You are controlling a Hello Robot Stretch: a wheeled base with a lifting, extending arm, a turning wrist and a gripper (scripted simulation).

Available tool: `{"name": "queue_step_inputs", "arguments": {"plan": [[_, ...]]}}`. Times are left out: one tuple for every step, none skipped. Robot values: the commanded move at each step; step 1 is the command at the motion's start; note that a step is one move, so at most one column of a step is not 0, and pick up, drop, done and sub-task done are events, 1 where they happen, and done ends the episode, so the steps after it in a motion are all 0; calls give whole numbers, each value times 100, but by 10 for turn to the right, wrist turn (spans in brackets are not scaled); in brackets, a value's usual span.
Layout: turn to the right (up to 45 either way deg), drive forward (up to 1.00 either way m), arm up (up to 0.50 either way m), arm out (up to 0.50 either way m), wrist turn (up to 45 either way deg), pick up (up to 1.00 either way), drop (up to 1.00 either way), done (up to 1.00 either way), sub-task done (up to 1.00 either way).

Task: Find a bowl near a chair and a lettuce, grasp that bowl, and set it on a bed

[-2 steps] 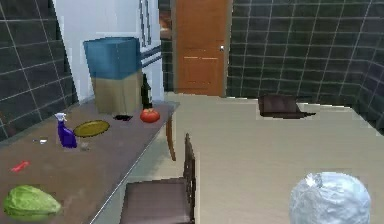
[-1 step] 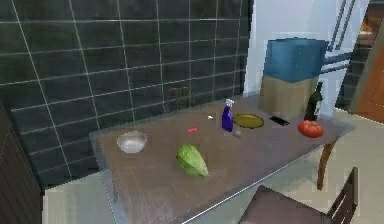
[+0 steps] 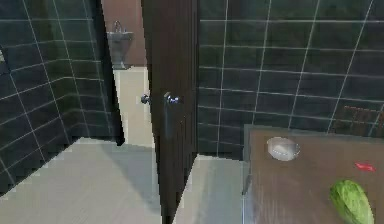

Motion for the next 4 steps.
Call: {"name": "queue_step_inputs", "arguments": {"plan": [[-450, 0, 0, 0, 0, 0, 0, 0, 0], [-150, 0, 0, 0, 0, 0, 0, 0, 0], [450, 0, 0, 0, 0, 0, 0, 0, 0], [450, 0, 0, 0, 0, 0, 0, 0, 0]]}}
